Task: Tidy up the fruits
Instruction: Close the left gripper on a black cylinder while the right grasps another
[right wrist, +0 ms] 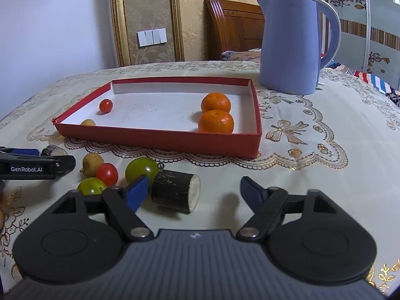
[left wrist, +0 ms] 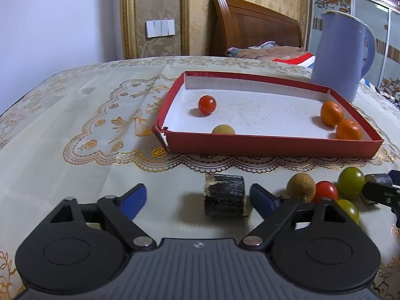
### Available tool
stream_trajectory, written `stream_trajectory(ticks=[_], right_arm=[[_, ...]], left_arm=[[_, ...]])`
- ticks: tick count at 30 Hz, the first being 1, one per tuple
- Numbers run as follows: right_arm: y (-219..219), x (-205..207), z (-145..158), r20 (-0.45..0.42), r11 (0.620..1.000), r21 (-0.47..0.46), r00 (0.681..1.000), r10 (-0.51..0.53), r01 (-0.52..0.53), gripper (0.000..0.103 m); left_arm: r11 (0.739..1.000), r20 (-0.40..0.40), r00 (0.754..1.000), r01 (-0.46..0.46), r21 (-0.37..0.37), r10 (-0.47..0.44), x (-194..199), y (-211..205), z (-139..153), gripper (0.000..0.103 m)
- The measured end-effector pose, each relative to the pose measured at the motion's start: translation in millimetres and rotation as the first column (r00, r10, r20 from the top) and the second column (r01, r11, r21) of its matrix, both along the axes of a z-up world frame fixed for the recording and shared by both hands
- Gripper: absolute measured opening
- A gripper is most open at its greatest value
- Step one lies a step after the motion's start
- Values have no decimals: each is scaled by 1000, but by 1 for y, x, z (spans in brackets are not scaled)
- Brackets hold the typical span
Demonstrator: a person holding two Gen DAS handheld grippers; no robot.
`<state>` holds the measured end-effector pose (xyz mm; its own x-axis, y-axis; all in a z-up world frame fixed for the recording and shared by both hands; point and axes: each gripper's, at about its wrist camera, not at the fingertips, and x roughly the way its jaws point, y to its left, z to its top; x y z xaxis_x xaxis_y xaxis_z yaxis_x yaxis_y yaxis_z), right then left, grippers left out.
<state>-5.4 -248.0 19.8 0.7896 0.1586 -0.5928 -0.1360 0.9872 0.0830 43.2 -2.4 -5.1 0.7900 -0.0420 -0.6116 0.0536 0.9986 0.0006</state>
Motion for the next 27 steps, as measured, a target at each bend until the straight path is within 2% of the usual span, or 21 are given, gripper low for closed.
stream_trajectory(ticks=[4, 6, 8, 9, 12, 15, 17, 27], right_arm=[[-2, 1, 0, -4, 1000, 20, 1000, 6, -6, 64], [-1, -1, 1, 2, 999, 30, 1000, 28, -28, 54], [2, -2, 1, 7, 998, 36, 999, 54, -54, 39], [3, -3, 1, 11, 998, 33, 998, 62, -62, 38], [3, -3, 1, 11, 997, 38, 998, 61, -61, 38], [0, -4, 2, 19, 998, 53, 999, 41, -42, 36], [-1, -4, 2, 20, 998, 61, 999, 34, -35, 36], [-4, -16, 8, 60, 999, 43, 998, 27, -30, 36]], left_arm=[[1000, 5, 1000, 9, 5, -9, -1, -2, 0, 80], [1000, 11, 1000, 20, -1, -20, -2, -2, 1, 72], [999, 17, 999, 44, 2, -44, -4, -4, 1, 67], [998, 22, 998, 61, 3, -61, -5, -5, 2, 60], [995, 25, 995, 96, 18, -96, -6, -10, 2, 50], [996, 27, 996, 87, 9, -87, -5, -9, 2, 37], [997, 31, 996, 83, -1, -83, -6, -8, 2, 33], [998, 42, 998, 54, -23, -53, -9, 0, 4, 33]])
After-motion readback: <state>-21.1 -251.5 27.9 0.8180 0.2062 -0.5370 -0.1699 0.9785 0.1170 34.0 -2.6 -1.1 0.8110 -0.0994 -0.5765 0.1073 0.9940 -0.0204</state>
